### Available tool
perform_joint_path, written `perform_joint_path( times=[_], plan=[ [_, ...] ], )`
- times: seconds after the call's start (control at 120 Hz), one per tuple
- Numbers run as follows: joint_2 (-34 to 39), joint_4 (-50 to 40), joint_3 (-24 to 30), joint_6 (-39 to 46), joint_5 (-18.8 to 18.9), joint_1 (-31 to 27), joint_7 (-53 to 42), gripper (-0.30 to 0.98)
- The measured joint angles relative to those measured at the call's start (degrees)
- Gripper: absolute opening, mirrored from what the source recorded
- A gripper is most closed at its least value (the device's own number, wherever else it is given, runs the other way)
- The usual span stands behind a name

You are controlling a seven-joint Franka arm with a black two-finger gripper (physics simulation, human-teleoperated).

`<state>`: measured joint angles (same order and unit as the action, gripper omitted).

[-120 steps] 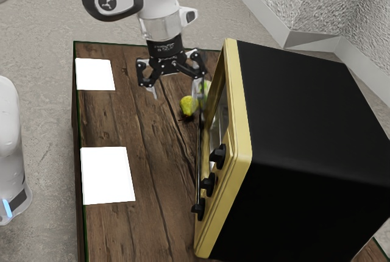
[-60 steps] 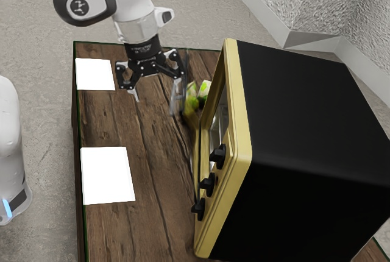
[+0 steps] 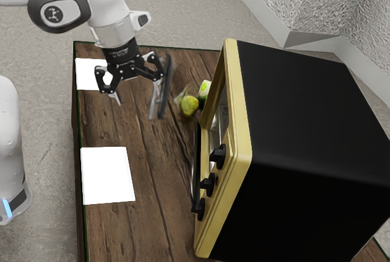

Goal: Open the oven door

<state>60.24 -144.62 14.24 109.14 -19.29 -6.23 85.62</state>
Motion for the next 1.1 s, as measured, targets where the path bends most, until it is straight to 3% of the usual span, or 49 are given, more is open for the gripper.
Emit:
perform_joint_path(
  times=[0.442,0.583,0.667,0.833,0.925,0.992,1.1],
  plan=[
    [9.7,-6.8,-1.0,-0.9,-2.1,0.3,0.0,0.68],
    [13.1,-3.8,-0.9,-3.4,-1.7,0.4,0.4,0.68],
    [7.5,4.4,-0.9,-5.7,0.4,0.1,0.7,0.68],
    [-19.2,27.5,-6.7,-9.8,4.5,0.1,6.4,0.68],
    [-33.9,44.1,-12.0,-17.3,9.4,8.6,14.3,0.69],
    [-37.0,45.7,-14.0,-21.6,11.8,11.3,19.6,0.69],
    [-36.2,41.2,-14.7,-26.1,13.9,10.5,27.1,0.69]
  ],
)
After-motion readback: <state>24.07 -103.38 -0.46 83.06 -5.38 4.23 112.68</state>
